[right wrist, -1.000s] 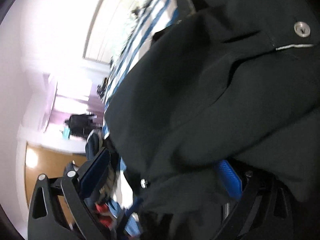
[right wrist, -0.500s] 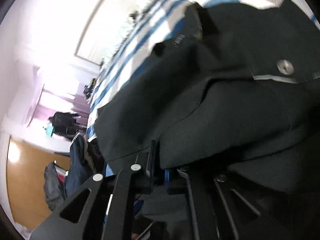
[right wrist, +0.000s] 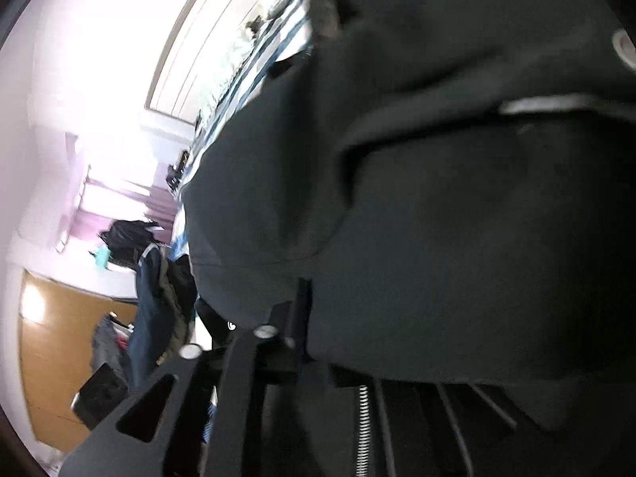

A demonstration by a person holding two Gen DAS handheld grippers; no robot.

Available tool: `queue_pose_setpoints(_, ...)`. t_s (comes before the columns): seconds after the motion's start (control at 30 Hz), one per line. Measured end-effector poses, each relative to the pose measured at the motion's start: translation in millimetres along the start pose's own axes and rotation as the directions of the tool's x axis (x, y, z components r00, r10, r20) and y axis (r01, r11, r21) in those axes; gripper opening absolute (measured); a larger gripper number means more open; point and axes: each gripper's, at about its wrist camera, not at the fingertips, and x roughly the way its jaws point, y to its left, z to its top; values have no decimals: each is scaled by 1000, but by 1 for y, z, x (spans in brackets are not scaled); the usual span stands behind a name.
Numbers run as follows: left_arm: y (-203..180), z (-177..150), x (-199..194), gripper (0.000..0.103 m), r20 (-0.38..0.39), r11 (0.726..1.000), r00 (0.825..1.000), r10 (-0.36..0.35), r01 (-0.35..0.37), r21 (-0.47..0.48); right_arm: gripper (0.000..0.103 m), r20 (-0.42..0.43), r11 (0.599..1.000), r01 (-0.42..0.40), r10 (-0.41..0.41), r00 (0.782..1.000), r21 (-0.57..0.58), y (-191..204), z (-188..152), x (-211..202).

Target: Fold large clothes

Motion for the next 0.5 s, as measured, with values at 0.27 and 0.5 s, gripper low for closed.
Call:
queue_pose_setpoints(0.27,-13,37,16,97,84,998,994,-65,64,23,86,-8,983,-134,134,991,-123,22,-25,-67)
queue_pose_setpoints(0.5,-24,60,72,97,18,995,996,-86,87,-57,98,216,963,-2,63,974,-268,32,-3,-124)
